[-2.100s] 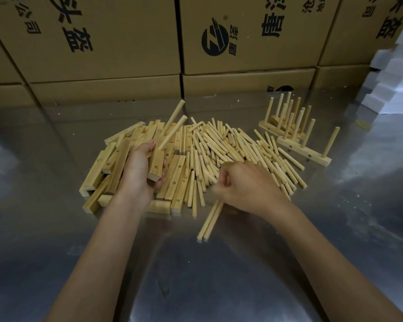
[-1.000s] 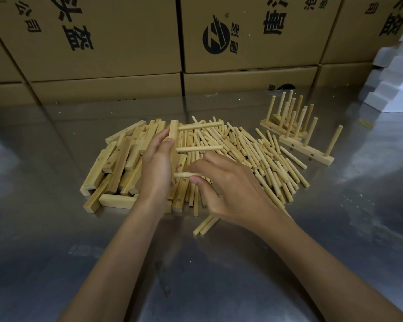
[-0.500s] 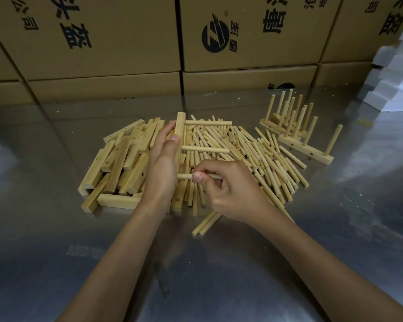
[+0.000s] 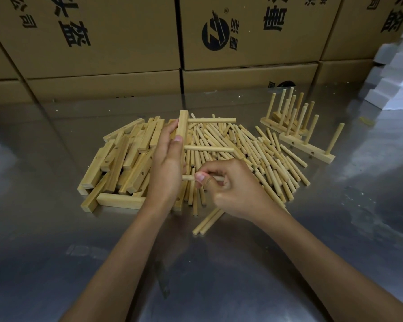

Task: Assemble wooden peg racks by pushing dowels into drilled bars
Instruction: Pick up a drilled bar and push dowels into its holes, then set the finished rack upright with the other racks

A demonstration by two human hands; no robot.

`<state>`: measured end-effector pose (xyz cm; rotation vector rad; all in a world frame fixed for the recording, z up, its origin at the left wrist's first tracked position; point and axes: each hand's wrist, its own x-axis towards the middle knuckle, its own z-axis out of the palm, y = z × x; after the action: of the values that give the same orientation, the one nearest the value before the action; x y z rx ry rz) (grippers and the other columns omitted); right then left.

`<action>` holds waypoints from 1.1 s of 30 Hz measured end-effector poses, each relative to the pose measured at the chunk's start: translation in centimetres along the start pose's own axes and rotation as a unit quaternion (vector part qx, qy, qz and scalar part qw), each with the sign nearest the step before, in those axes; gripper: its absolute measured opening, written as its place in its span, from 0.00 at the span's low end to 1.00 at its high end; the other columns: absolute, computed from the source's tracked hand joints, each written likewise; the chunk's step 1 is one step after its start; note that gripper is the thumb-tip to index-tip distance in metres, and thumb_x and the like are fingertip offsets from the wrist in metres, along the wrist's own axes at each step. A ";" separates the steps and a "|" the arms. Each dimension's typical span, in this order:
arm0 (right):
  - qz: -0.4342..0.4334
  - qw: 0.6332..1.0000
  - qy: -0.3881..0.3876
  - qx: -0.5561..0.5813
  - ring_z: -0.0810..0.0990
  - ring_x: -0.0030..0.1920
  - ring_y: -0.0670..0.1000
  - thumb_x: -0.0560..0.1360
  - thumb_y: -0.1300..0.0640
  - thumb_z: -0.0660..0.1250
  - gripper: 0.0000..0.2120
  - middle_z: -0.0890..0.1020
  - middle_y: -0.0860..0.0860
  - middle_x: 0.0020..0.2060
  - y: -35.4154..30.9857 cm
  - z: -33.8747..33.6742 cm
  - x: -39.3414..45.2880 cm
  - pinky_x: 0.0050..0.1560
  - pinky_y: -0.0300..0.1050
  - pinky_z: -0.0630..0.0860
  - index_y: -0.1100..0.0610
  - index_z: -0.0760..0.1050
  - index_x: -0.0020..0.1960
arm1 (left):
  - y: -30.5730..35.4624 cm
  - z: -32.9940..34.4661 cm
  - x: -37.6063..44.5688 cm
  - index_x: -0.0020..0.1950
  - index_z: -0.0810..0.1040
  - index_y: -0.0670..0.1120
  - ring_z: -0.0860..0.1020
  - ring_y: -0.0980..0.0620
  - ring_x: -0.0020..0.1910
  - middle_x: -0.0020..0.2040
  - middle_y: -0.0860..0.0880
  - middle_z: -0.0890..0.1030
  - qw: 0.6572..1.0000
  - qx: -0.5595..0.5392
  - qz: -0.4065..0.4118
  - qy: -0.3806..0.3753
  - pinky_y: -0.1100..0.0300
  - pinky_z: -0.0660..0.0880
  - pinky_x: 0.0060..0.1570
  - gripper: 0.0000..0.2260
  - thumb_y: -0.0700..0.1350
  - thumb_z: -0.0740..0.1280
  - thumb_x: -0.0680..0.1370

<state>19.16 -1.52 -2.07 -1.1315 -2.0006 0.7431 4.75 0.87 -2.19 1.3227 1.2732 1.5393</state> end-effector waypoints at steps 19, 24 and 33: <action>0.086 0.989 0.091 0.079 0.83 0.44 0.43 0.74 0.43 0.72 0.11 0.85 0.44 0.43 1.8 -1.7 1.3 0.46 0.46 0.81 0.47 0.82 0.52 | 0.0 0.7 -0.4 0.81 0.53 0.55 0.86 0.46 0.50 0.68 0.42 0.78 0.977 -0.182 -0.112 -0.024 0.54 0.83 0.42 0.28 0.47 0.62 0.84; 0.089 0.989 0.103 0.065 0.82 0.41 0.46 0.73 0.47 0.74 0.08 0.85 0.46 0.41 2.2 -2.7 1.3 0.46 0.44 0.80 0.48 0.84 0.49 | -0.4 1.2 -0.9 0.82 0.46 0.59 0.85 0.50 0.54 0.73 0.44 0.74 0.978 -0.170 -0.113 -0.051 0.51 0.83 0.49 0.32 0.48 0.62 0.84; 0.133 0.978 0.160 -0.030 0.78 0.39 0.34 0.74 0.51 0.74 0.05 0.80 0.40 0.39 4.7 -7.1 0.6 0.32 0.26 0.71 0.44 0.78 0.45 | -0.8 1.5 -0.9 0.77 0.62 0.54 0.85 0.50 0.55 0.60 0.46 0.83 0.976 -0.156 -0.131 -0.074 0.53 0.82 0.55 0.28 0.45 0.70 0.80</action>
<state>26.81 2.07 -1.30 -1.4731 -1.6303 0.5897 6.35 0.57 -3.18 1.0044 1.0176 1.3627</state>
